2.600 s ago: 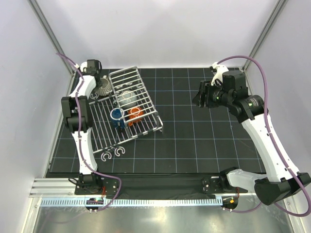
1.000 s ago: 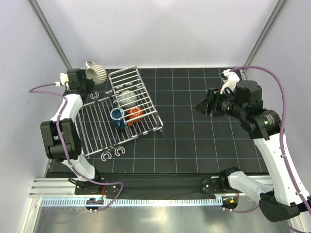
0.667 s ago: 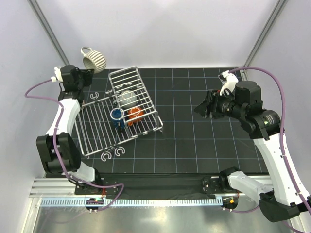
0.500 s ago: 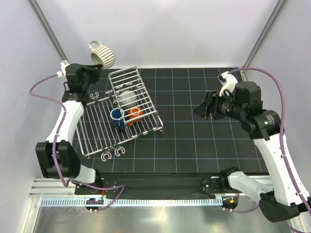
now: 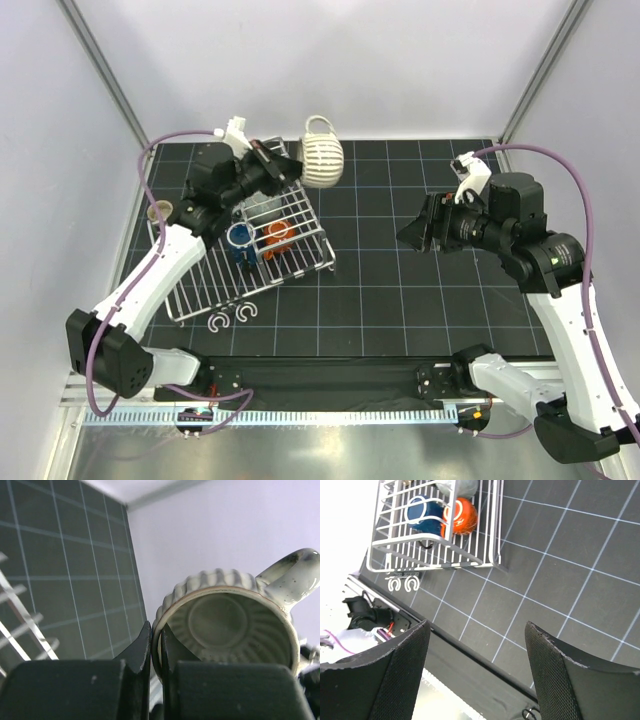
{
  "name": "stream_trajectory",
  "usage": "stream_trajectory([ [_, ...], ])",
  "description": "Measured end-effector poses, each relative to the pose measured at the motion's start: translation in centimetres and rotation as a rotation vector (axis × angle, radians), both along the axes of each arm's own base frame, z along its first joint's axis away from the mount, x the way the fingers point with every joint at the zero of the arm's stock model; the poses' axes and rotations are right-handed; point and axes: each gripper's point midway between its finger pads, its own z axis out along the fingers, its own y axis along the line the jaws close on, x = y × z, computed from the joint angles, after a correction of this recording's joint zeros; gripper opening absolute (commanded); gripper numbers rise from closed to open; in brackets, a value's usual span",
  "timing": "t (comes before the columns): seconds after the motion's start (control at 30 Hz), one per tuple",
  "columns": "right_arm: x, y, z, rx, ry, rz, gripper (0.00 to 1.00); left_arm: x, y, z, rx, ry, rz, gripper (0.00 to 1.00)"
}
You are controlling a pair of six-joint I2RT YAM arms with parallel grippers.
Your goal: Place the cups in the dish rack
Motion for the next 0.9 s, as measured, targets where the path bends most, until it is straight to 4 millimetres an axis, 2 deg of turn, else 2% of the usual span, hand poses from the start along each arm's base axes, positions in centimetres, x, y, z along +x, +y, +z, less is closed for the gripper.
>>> stream_trajectory([
  [0.23,-0.9,1.1,1.4,0.052,-0.015,0.066,0.77,-4.7,-3.8,-1.3,0.053,0.006,-0.247,0.0],
  [0.4,-1.1,1.9,2.8,0.104,-0.041,0.101,0.77,-6.9,-5.2,-2.0,0.077,0.013,-0.353,0.01],
  [0.53,-0.9,2.1,3.4,0.141,-0.032,0.083,0.77,-8.4,-5.8,-3.5,0.156,0.02,-0.388,0.0],
  [0.73,-0.2,1.6,2.9,0.168,0.029,-0.026,0.77,-12.1,-7.1,-6.3,0.38,0.002,-0.429,0.0],
  [0.9,-1.0,0.5,1.2,0.16,0.084,-0.105,0.77,-15.1,-6.9,-8.6,0.587,-0.051,-0.44,0.0],
])
